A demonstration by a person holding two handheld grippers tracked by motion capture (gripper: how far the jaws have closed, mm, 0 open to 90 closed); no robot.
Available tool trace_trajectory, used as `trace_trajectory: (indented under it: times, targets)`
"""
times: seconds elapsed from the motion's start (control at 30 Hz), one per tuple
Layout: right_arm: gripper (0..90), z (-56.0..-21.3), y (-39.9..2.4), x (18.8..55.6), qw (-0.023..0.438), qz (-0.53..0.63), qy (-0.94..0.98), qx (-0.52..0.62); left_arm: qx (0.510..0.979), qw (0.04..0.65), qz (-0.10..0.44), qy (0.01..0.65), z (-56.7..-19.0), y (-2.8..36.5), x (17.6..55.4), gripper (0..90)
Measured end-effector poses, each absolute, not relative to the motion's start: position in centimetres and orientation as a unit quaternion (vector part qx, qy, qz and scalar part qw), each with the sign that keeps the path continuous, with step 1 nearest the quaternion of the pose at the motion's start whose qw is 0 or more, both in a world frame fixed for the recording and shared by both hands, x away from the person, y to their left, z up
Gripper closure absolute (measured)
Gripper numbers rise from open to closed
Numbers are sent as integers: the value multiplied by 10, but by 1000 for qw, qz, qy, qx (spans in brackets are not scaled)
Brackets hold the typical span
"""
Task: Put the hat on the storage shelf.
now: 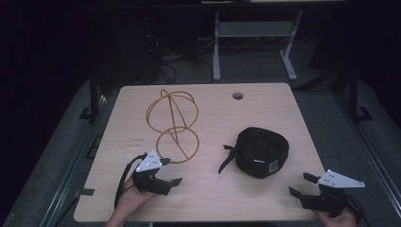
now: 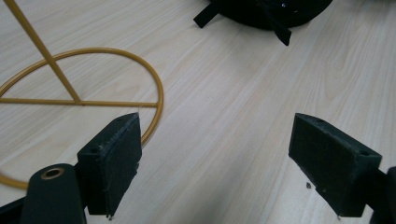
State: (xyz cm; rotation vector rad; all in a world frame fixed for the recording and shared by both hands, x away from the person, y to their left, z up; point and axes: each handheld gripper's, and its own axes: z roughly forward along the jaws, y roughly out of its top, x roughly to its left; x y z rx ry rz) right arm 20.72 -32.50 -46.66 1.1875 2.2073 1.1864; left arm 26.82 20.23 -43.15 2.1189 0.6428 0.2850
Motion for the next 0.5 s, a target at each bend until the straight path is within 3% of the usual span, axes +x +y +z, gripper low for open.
trace_trajectory:
  times: [0.5]
  targets:
    - [200, -463, -321, 206, 185, 424, 782, 418, 858, 446, 97, 234, -419, 183, 264, 168]
